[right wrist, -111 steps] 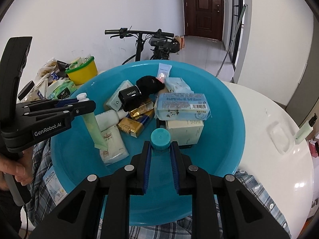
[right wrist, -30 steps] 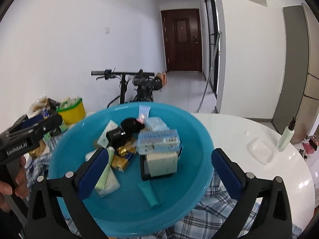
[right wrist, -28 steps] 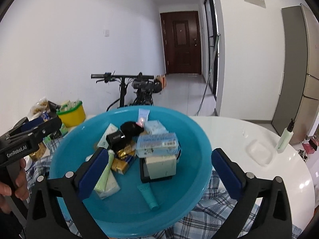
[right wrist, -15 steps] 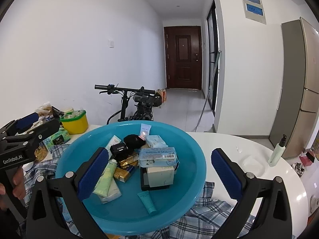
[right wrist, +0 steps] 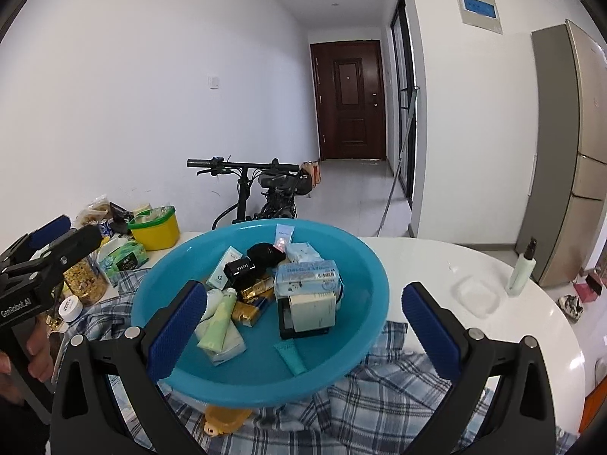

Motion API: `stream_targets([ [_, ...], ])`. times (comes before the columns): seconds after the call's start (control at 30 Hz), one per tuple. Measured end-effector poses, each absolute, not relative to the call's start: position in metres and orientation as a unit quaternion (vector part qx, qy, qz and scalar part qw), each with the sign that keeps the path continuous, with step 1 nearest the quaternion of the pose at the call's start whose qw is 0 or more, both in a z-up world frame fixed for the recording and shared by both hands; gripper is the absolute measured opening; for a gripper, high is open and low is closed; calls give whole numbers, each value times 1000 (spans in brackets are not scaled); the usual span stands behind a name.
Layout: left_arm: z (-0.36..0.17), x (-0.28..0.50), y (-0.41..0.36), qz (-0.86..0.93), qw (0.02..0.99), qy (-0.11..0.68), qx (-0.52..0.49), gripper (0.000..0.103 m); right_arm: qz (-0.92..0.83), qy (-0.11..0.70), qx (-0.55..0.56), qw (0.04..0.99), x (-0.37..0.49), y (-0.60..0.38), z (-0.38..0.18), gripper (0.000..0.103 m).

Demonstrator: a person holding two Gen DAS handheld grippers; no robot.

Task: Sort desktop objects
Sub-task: 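Lift both open grippers up and back away from the basin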

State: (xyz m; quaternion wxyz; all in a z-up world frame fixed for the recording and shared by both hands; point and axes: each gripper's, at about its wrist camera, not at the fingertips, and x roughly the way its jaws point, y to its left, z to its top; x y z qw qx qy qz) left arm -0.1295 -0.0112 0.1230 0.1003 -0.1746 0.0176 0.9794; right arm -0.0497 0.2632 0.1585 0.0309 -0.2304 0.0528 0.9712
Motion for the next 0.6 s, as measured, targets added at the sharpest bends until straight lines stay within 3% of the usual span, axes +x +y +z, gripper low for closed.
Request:
stream_targets([
  [0.6, 143, -41, -23, 981, 122, 12, -152, 103, 977, 35, -206, 30, 18, 250, 176, 103],
])
